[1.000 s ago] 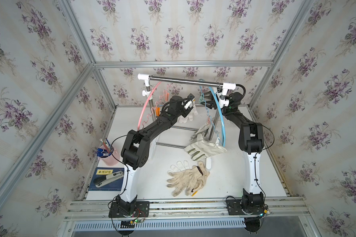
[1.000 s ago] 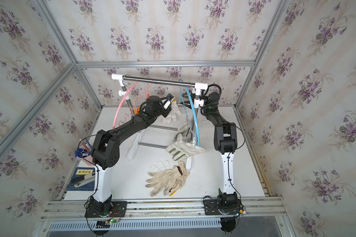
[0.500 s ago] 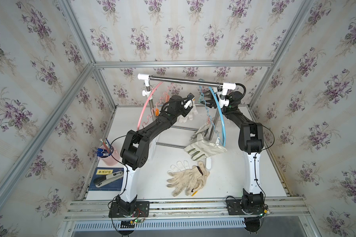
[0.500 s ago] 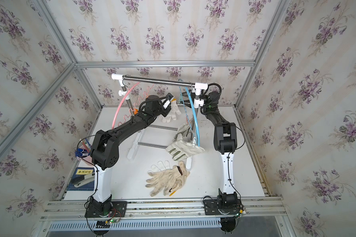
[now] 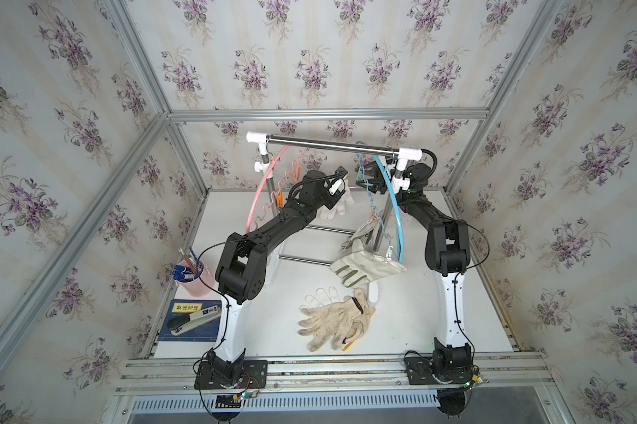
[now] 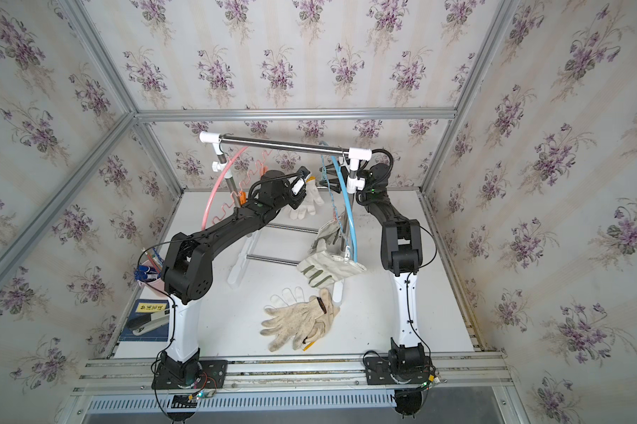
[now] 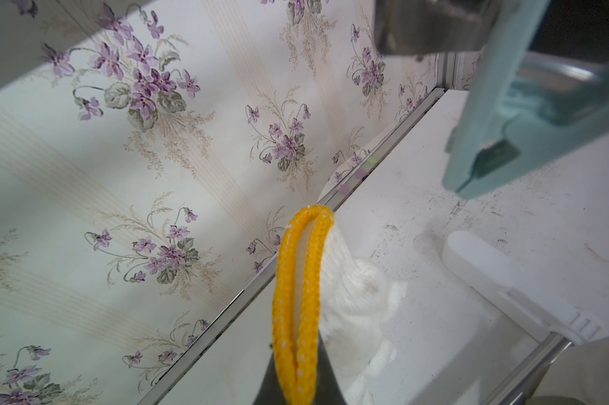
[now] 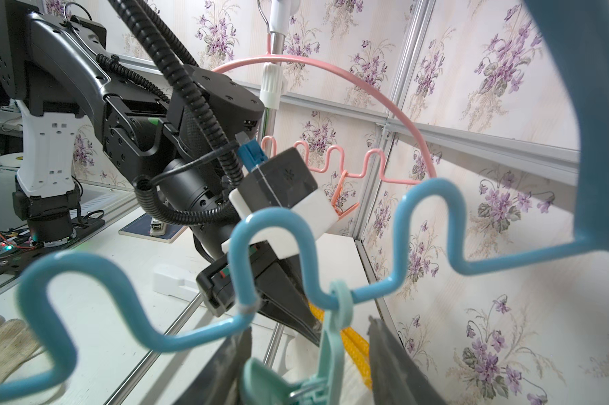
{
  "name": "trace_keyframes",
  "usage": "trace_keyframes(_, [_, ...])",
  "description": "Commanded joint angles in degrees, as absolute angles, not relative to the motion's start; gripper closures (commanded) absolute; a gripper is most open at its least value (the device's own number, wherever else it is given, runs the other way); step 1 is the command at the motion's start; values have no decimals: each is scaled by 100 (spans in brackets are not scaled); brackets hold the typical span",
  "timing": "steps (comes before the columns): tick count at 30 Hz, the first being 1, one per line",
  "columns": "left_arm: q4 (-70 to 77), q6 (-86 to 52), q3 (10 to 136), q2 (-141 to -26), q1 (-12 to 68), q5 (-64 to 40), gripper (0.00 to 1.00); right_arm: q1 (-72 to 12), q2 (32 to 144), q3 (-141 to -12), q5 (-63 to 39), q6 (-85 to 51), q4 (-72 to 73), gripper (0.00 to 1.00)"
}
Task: Clip the gloves onto a hanger to dry
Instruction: Open the clamp at the hanger.
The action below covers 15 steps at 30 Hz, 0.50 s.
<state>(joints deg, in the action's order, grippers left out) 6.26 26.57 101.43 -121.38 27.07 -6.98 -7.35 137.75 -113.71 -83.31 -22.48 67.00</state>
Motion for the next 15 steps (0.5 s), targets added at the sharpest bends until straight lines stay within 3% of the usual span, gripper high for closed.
trace_keyframes(1, [773, 2689, 10180, -12084, 2707, -650, 100, -730, 13814, -11399, -8281, -2274, 6776, 51])
trace_keyframes(15, [534, 2977, 10393, -12203, 2789, -793, 100, -738, 13835, -11408, -8051, -2372, 6801, 76])
